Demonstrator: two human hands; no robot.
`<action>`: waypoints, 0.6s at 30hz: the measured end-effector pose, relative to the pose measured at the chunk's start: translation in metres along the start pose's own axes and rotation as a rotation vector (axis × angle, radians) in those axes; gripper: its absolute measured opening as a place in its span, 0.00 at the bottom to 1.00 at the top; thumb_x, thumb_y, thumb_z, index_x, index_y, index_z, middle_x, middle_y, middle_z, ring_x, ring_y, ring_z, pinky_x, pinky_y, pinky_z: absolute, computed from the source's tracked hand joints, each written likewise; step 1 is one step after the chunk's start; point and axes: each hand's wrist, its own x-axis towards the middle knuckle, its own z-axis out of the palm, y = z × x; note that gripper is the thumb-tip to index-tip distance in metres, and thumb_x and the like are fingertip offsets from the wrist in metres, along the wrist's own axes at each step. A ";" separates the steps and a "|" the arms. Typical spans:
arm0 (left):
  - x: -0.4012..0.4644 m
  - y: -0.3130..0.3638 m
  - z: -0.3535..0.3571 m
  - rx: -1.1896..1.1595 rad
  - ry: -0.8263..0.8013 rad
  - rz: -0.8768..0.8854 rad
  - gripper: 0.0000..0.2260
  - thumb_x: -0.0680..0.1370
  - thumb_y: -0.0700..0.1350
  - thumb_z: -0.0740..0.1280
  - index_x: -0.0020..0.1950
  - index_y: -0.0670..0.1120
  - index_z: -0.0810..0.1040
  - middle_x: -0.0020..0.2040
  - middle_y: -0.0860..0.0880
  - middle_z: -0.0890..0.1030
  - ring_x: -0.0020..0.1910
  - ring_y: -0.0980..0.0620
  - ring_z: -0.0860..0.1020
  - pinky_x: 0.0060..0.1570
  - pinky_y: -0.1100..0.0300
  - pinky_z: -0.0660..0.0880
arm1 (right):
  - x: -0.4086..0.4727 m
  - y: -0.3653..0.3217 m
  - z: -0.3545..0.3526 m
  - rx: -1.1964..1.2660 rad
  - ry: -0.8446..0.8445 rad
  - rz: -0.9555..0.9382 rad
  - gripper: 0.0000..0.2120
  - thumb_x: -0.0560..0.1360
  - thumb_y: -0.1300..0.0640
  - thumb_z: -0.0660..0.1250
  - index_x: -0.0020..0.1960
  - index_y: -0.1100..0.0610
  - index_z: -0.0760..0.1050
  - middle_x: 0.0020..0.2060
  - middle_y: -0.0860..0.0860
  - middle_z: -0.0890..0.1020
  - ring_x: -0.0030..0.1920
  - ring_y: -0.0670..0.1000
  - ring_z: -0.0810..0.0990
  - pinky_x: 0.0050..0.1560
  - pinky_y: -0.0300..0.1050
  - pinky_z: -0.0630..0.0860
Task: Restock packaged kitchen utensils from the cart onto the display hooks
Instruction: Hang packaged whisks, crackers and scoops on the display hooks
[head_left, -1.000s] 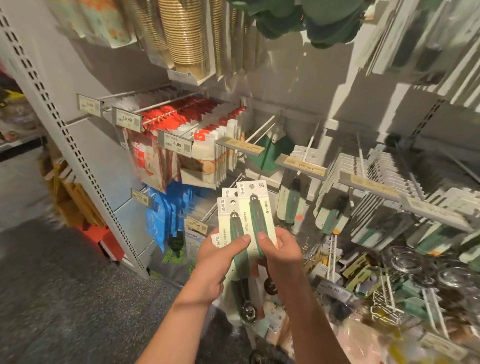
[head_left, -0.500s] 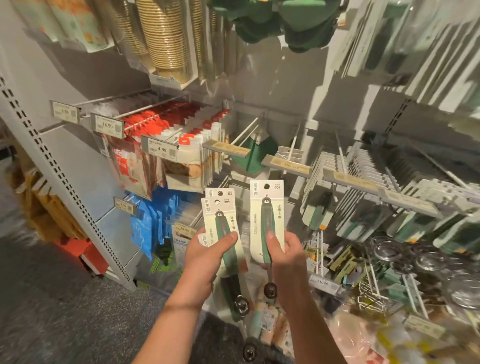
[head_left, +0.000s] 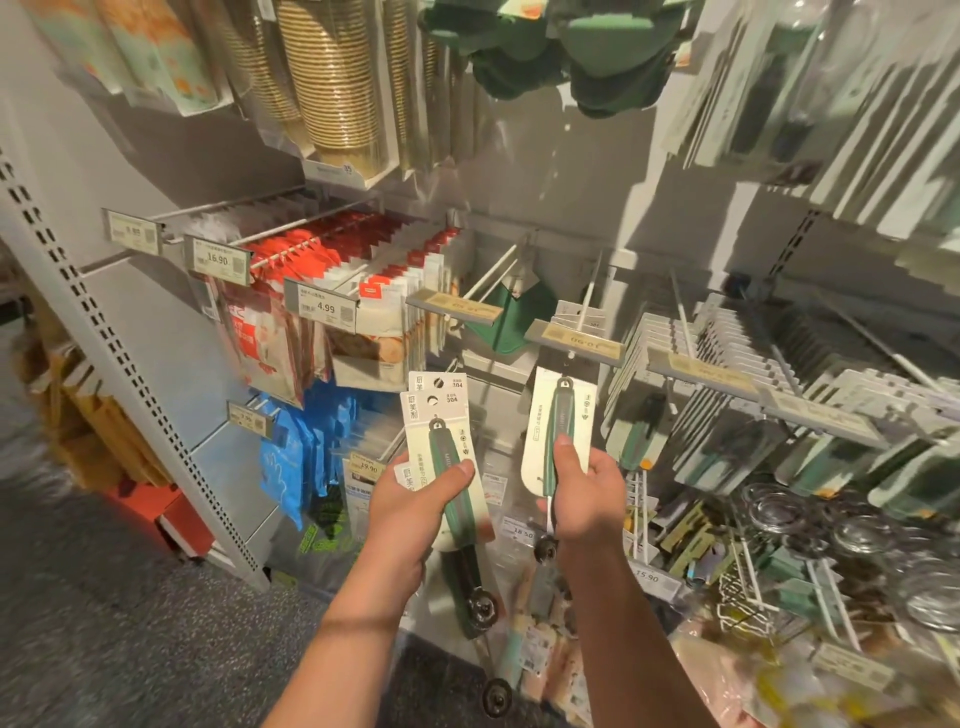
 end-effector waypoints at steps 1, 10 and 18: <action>0.000 0.001 0.001 -0.006 0.000 0.001 0.11 0.75 0.36 0.77 0.54 0.48 0.84 0.46 0.52 0.88 0.46 0.54 0.87 0.48 0.57 0.79 | 0.004 -0.004 0.003 -0.012 0.007 0.013 0.21 0.81 0.46 0.69 0.68 0.57 0.73 0.60 0.53 0.82 0.55 0.56 0.83 0.36 0.43 0.80; 0.003 0.004 0.006 -0.051 0.002 0.008 0.13 0.75 0.36 0.77 0.58 0.46 0.83 0.49 0.49 0.88 0.49 0.50 0.86 0.44 0.58 0.82 | 0.046 -0.026 0.010 -0.171 -0.073 0.093 0.33 0.80 0.40 0.68 0.75 0.61 0.67 0.73 0.57 0.72 0.69 0.61 0.73 0.70 0.56 0.70; 0.006 -0.003 0.006 -0.024 0.003 0.043 0.11 0.75 0.35 0.76 0.55 0.46 0.83 0.47 0.50 0.88 0.46 0.54 0.86 0.43 0.63 0.80 | -0.007 -0.002 0.003 -0.243 -0.407 0.184 0.22 0.80 0.40 0.68 0.67 0.53 0.76 0.60 0.54 0.83 0.57 0.53 0.84 0.56 0.53 0.82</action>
